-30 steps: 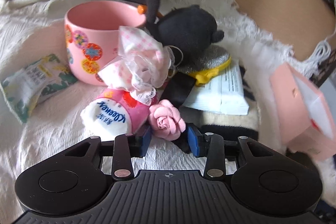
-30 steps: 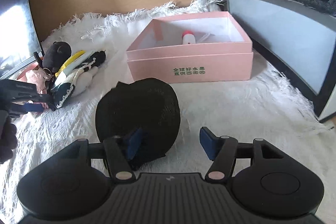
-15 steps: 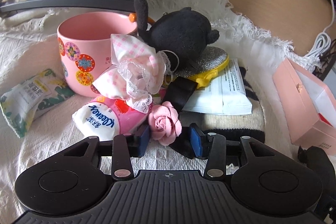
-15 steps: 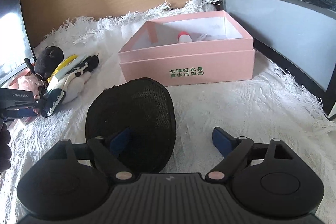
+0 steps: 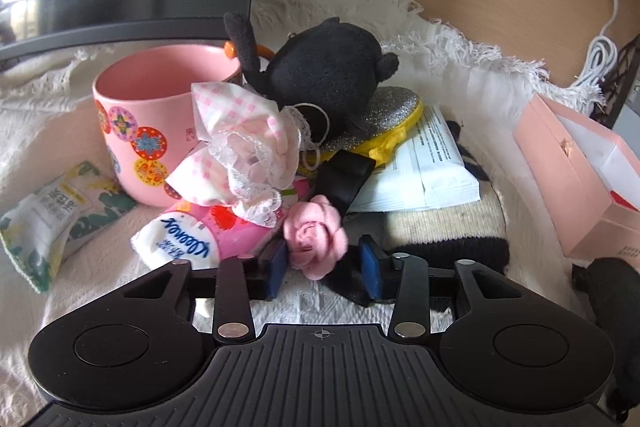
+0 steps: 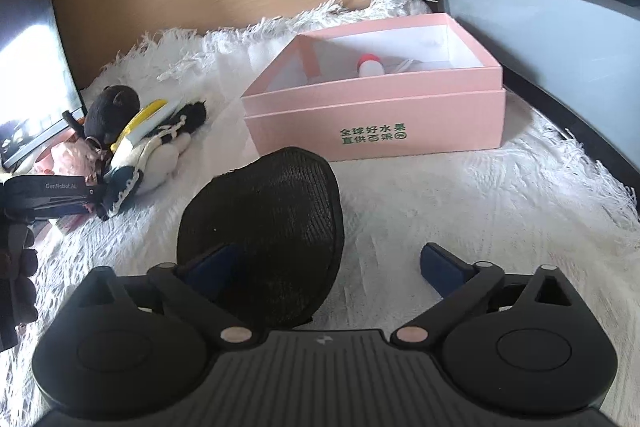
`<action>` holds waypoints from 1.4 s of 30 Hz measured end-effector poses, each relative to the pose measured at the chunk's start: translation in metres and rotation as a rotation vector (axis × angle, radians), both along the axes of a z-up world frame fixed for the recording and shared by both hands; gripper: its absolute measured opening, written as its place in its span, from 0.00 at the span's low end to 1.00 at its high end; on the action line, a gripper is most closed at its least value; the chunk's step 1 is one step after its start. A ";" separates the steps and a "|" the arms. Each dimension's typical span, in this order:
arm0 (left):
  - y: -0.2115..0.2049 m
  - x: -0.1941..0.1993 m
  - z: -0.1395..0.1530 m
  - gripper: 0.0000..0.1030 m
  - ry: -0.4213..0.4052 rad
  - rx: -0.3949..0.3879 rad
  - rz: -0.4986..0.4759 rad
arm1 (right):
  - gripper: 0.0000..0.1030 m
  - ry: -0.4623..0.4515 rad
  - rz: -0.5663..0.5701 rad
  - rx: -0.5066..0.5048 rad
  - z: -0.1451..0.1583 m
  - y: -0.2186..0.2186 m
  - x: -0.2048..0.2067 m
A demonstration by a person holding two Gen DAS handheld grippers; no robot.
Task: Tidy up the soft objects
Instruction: 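Grasp the black cloth with pink rose with the left gripper while the right gripper holds the pad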
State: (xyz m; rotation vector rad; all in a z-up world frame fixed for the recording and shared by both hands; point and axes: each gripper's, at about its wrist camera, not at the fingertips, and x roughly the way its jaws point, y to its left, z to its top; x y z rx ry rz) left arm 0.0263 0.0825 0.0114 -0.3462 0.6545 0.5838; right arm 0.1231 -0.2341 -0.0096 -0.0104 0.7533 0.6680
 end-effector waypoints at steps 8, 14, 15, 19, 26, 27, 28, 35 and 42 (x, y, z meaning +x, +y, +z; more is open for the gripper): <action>-0.018 -0.045 0.023 0.29 0.005 0.040 -0.153 | 1.00 0.038 0.004 0.105 -0.002 -0.015 0.006; -0.055 -0.060 0.037 0.30 0.082 -0.020 -0.371 | 1.00 0.022 -0.002 0.065 -0.002 -0.007 0.004; -0.063 -0.059 0.034 0.31 0.104 -0.015 -0.391 | 1.00 0.019 -0.001 0.056 -0.002 -0.006 0.004; -0.086 -0.052 0.022 0.33 0.107 -0.029 -0.412 | 1.00 0.017 0.002 0.052 -0.003 -0.007 0.004; -0.103 -0.036 0.006 0.46 0.168 0.003 -0.402 | 1.00 -0.006 0.044 -0.031 -0.003 0.002 0.002; -0.104 -0.036 0.005 0.46 0.172 0.019 -0.414 | 1.00 -0.011 0.063 -0.050 -0.003 0.004 0.001; -0.106 -0.037 0.005 0.46 0.171 0.028 -0.422 | 1.00 -0.013 0.077 -0.058 -0.003 0.004 0.001; -0.093 -0.046 0.008 0.31 0.135 -0.027 -0.400 | 0.94 0.035 0.075 0.000 0.001 -0.008 0.005; -0.096 -0.049 0.007 0.31 0.128 -0.003 -0.401 | 0.85 -0.011 0.085 0.060 0.034 0.002 0.007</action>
